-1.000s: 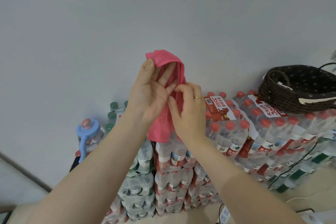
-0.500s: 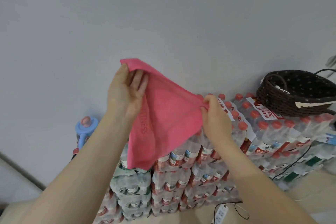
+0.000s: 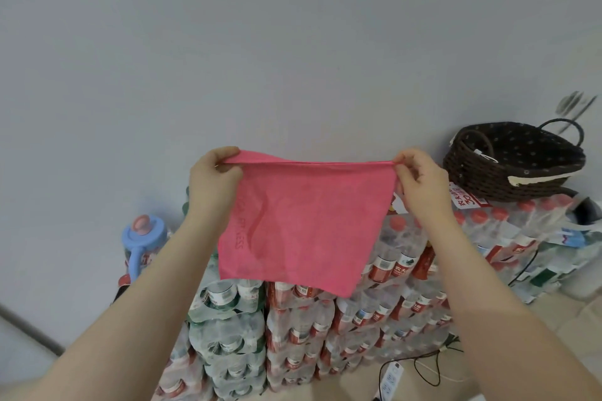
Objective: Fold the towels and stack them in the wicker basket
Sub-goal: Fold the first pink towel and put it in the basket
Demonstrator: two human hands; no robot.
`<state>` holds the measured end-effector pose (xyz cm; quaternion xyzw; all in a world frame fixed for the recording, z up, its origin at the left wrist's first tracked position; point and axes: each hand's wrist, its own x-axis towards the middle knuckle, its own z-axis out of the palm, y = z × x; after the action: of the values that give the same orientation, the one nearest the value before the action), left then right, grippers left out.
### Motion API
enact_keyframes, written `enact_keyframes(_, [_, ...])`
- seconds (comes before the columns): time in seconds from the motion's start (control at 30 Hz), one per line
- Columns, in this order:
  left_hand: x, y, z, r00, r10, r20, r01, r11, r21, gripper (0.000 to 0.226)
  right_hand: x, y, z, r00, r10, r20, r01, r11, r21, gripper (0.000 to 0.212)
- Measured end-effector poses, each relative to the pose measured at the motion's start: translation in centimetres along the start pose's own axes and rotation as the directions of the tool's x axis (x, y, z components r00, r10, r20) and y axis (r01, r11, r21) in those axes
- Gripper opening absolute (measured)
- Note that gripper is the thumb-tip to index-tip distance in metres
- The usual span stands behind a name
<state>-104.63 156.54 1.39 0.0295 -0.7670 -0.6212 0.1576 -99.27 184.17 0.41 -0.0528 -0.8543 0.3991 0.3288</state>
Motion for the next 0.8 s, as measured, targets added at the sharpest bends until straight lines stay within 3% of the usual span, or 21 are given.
enact_keyframes(0.07, [0.0,-0.4,0.0,0.977,0.213,0.011,-0.208,0.939,0.275,0.04,0.5,-0.2,-0.6,0.995,-0.087,0.057,0.094,0.986,-0.134,0.017])
enact_keyframes(0.13, [0.1,-1.0,-0.3,0.94,0.334,0.066,-0.332,0.855,0.398,0.036,0.6,0.1,-1.1,0.976,-0.173,0.132,0.203,0.943,-0.262,0.02])
enact_keyframes(0.2, [0.3,-1.3,-0.8,0.935,0.34,0.099,-0.349,0.84,0.417,0.028,0.3,0.9,-1.5,0.966,-0.195,0.17,0.245,0.9,-0.36,0.021])
enact_keyframes(0.3, [0.2,-1.2,-1.0,0.935,0.321,0.152,-0.356,0.832,0.425,0.021,-1.0,2.0,-1.6,0.985,-0.131,0.108,0.163,0.906,-0.392,0.019])
enact_keyframes(0.43, [-0.5,-0.7,-0.8,0.959,0.233,0.163,-0.275,0.906,0.323,0.019,-2.2,2.4,-2.3,0.998,0.016,0.064,0.004,0.956,-0.292,0.006])
enact_keyframes(0.5, [-0.8,-0.3,-1.0,0.959,0.146,0.241,-0.207,0.945,0.254,0.012,-2.6,2.6,-3.0,0.997,0.063,0.05,-0.048,0.966,-0.253,0.003])
enact_keyframes(0.57, [-1.4,0.6,-1.4,0.884,0.079,0.461,-0.177,0.969,0.173,0.008,-2.9,3.0,-3.7,0.994,0.104,-0.021,-0.106,0.978,-0.177,0.011])
enact_keyframes(0.63, [-2.4,1.7,-1.7,0.733,0.065,0.677,-0.104,0.994,0.017,0.01,-2.9,3.3,-4.4,0.98,0.169,-0.1,-0.166,0.985,0.043,0.021])
enact_keyframes(0.7, [-2.5,2.1,-1.4,0.653,0.08,0.753,-0.035,0.997,-0.075,0.012,-2.6,3.2,-5.0,0.955,0.258,-0.144,-0.21,0.936,0.284,0.029])
enact_keyframes(0.8, [-1.0,0.4,-0.1,0.726,-0.007,0.688,0.041,0.999,-0.034,0.014,-1.7,3.2,-5.2,0.939,0.326,-0.113,-0.247,0.863,0.44,0.03])
